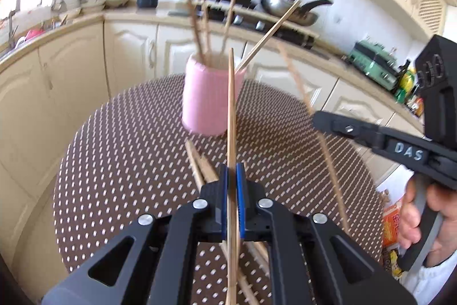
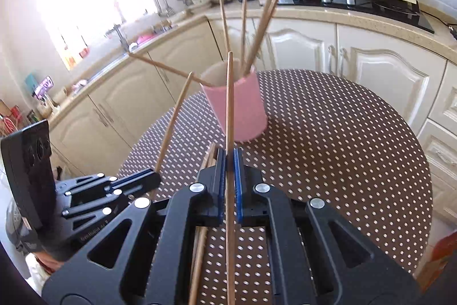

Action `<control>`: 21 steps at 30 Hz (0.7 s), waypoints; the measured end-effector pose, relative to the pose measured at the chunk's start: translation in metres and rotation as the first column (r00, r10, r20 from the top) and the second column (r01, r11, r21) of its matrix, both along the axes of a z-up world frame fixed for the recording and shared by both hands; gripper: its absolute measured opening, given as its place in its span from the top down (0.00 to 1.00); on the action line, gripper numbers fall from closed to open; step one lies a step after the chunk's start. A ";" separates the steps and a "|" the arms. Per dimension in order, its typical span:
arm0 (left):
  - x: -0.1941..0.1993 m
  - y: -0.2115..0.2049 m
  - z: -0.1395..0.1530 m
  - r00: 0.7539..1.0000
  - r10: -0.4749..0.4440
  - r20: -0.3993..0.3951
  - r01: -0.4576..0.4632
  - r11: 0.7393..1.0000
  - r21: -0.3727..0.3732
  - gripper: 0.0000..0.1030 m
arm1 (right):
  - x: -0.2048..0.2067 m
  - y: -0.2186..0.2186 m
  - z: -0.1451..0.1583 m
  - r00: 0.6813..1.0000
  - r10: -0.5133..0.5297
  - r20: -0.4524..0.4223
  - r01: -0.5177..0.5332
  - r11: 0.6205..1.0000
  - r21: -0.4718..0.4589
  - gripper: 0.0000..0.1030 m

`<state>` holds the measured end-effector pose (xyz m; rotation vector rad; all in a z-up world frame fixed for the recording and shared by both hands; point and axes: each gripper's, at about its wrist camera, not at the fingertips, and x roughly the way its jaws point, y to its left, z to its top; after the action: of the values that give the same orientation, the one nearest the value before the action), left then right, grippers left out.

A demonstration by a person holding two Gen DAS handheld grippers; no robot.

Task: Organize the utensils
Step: 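Lift the chopstick in the left tool over the cup while the right tool does likewise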

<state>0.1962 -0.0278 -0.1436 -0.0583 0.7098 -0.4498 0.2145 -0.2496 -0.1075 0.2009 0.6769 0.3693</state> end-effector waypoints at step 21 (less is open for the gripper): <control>0.065 -0.038 0.086 0.891 0.144 0.431 -0.051 0.974 -0.220 0.94 | 0.056 0.007 0.073 0.921 -0.054 0.385 0.012 0.994 0.111 0.94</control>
<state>0.2608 -0.0654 -0.0577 -0.1776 0.2051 -0.4173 0.2709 -0.2427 -0.0348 0.2326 0.2617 0.3991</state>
